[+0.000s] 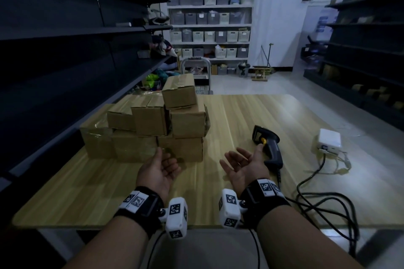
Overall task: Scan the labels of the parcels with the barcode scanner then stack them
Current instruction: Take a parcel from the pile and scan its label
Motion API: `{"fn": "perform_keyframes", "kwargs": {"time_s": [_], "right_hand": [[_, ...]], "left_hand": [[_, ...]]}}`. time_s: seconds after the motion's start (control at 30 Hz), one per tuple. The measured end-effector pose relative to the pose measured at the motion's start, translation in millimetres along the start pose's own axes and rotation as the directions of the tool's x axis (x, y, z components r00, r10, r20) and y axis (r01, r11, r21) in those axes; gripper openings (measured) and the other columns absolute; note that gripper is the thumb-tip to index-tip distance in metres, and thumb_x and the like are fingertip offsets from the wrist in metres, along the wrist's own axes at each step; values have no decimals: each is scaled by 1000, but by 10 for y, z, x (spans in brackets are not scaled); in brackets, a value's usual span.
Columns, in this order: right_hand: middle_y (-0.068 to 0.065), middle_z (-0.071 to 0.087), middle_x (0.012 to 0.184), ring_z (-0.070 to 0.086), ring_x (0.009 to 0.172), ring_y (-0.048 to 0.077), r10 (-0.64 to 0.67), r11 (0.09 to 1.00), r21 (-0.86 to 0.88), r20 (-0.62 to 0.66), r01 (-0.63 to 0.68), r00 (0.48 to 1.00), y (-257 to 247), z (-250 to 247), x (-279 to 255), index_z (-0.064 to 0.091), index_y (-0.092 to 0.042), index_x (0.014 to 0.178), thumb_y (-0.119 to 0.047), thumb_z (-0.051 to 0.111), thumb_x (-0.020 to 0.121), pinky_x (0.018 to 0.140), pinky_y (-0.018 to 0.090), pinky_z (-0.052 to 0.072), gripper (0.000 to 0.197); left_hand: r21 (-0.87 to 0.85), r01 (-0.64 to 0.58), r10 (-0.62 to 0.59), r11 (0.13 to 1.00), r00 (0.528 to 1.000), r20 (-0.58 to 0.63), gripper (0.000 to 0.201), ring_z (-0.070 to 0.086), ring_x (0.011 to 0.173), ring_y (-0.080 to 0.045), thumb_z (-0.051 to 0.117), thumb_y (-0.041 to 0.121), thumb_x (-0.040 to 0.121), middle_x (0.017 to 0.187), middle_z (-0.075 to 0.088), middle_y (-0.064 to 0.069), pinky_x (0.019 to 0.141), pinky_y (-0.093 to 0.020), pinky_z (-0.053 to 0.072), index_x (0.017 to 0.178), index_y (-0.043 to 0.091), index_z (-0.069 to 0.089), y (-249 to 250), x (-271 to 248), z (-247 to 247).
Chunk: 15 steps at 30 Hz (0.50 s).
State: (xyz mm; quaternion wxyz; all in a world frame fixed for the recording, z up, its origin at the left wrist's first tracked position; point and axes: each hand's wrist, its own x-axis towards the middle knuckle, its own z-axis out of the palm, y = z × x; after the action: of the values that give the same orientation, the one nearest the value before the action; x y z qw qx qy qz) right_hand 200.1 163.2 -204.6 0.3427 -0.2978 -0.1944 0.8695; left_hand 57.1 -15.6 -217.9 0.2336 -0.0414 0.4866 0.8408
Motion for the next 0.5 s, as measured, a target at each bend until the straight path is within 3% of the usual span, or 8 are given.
{"fn": "perform_keyframes", "kwargs": {"time_s": [0.1, 0.3, 0.4, 0.5], "right_hand": [[20, 71, 95, 70, 107, 40, -2, 1000, -17, 2, 2, 1000, 7, -6, -23, 67, 0, 118, -69, 54, 99, 96, 59, 59, 73], [21, 71, 103, 70, 113, 40, 9, 1000, 10, 5, -9, 1000, -9, -23, 2, 67, 0, 121, -71, 54, 97, 93, 58, 59, 77], [22, 71, 108, 69, 116, 41, 13, 999, 39, 23, -14, 1000, -9, -45, 15, 66, 0, 124, -74, 55, 95, 95, 59, 58, 80], [22, 70, 112, 68, 118, 41, 18, 998, 52, 42, -20, 999, -16, -65, 23, 66, -1, 124, -76, 53, 95, 95, 60, 57, 81]], "left_hand": [[17, -20, 20, 1000, 1000, -5, 37, 65, 74, -24, 66, 40, 107, 77, 70, -10, 81, -43, 60, 97, 5, 70, -18, -3, -14], [117, -68, 64, 991, 997, 43, 16, 60, 62, -20, 75, 24, 102, 75, 65, -8, 57, -35, 51, 98, 9, 69, -6, -98, -29], [251, -215, 182, 944, 972, 149, 15, 55, 58, -15, 75, 22, 101, 71, 60, -2, 54, -33, 45, 92, 13, 67, 288, -357, 146], [368, -426, 374, 826, 904, 208, 11, 58, 65, -13, 69, 27, 104, 77, 63, 3, 61, -32, 50, 103, 17, 70, 766, -712, 534]]}}
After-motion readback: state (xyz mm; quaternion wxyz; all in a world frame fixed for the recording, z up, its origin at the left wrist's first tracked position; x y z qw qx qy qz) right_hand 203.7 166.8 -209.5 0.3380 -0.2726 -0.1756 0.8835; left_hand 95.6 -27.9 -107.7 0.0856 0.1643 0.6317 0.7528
